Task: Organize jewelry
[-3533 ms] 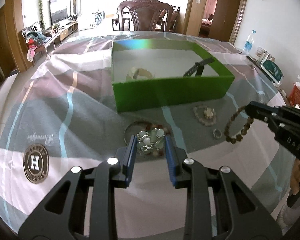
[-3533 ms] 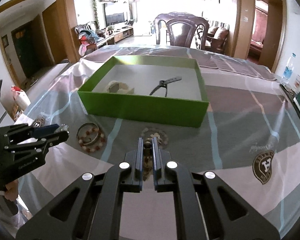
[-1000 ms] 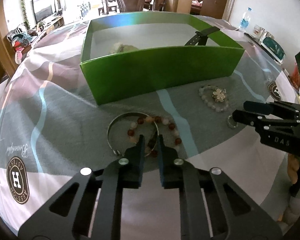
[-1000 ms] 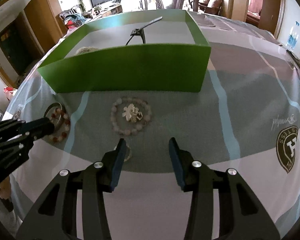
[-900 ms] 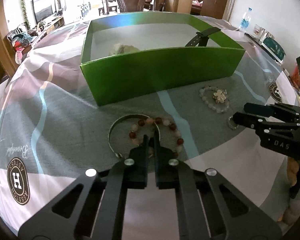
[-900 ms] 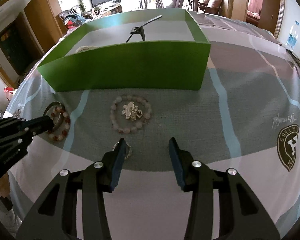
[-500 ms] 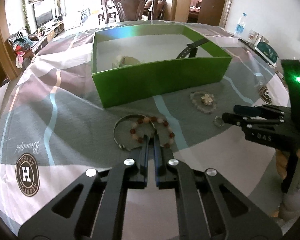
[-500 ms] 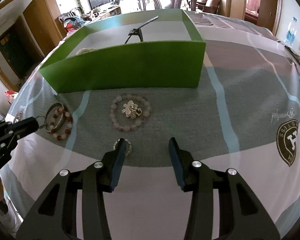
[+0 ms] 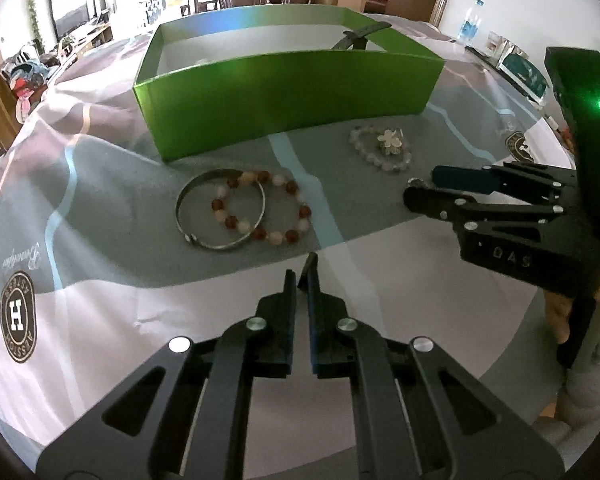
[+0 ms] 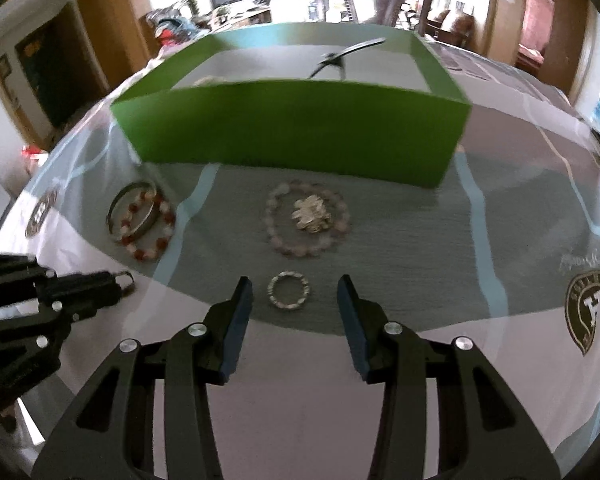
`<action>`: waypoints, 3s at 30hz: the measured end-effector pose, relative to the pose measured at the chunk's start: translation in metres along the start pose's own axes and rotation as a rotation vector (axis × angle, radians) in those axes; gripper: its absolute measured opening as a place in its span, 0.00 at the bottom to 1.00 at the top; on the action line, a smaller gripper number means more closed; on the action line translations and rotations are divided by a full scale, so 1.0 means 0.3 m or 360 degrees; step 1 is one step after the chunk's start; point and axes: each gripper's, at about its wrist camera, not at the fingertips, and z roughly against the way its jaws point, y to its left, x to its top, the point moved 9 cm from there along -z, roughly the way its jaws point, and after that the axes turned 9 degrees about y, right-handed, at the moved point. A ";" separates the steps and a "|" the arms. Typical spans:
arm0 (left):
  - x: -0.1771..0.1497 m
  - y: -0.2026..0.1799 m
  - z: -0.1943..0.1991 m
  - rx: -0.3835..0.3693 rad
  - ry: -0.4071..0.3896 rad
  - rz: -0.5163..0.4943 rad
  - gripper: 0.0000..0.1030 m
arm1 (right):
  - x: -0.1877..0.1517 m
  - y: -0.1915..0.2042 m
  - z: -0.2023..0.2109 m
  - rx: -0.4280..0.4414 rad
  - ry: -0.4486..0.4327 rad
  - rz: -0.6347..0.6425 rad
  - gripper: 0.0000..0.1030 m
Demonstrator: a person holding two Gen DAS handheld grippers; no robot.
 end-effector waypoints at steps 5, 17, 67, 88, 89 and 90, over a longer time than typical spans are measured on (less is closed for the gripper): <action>-0.008 0.009 -0.001 -0.0005 0.0002 0.0015 0.06 | -0.020 0.018 0.006 0.0033 0.0021 0.0034 0.21; 0.000 0.080 0.032 0.0015 -0.0030 0.0114 0.23 | -0.076 0.001 0.040 0.0028 0.0031 0.0001 0.21; -0.006 0.098 -0.002 0.0299 -0.0078 0.0285 0.52 | -0.094 -0.030 0.036 -0.0142 -0.0051 -0.0173 0.31; -0.014 0.081 -0.012 0.0298 -0.0083 0.0278 0.68 | -0.090 -0.015 0.032 -0.0124 -0.0073 -0.0156 0.47; -0.014 0.082 -0.011 0.0296 -0.0085 0.0281 0.69 | -0.091 -0.015 0.032 -0.0123 -0.0074 -0.0155 0.47; -0.015 0.081 -0.012 0.0296 -0.0087 0.0281 0.71 | -0.091 -0.015 0.032 -0.0123 -0.0077 -0.0155 0.47</action>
